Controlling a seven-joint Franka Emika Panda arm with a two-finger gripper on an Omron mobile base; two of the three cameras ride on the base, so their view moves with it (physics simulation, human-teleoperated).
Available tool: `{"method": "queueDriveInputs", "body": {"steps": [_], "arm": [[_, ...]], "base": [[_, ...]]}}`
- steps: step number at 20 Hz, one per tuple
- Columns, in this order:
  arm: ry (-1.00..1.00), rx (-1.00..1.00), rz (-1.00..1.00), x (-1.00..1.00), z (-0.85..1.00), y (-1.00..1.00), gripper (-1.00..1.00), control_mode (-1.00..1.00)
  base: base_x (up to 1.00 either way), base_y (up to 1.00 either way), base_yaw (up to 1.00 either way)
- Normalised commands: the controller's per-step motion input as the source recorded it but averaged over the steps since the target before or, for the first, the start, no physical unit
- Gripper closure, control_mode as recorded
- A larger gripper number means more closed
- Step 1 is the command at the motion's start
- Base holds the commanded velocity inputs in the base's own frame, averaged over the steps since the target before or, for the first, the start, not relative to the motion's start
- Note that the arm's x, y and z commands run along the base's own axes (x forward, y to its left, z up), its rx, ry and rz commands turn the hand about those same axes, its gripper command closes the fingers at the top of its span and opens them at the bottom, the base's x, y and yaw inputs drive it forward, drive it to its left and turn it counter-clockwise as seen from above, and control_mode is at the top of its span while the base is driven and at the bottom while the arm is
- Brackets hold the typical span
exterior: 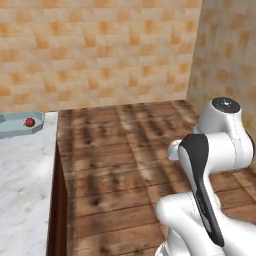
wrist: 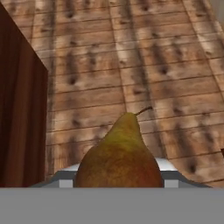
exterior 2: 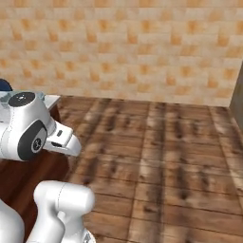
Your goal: Place the cold items (bell pepper and pear) from the fridge in one tupperware on the dining counter. Place the warm items (kebab skewer and hot dog) in the stove area in another tupperware.
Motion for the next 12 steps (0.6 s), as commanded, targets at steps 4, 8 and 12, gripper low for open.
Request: {"method": "queueDriveInputs", "body": {"steps": [4, 8, 12], "arm": [[0.0, 0.0, 0.0, 0.0, 0.0, 0.0, 1.0, 1.0], [0.0, 0.0, 0.0, 0.0, 0.0, 0.0, 1.0, 1.0], [0.0, 0.0, 0.0, 0.0, 0.0, 0.0, 1.0, 1.0]], "base": [[1.0, -0.23, 0.25], [1.0, -0.22, 0.42], [1.0, -0.15, 0.51]]}}
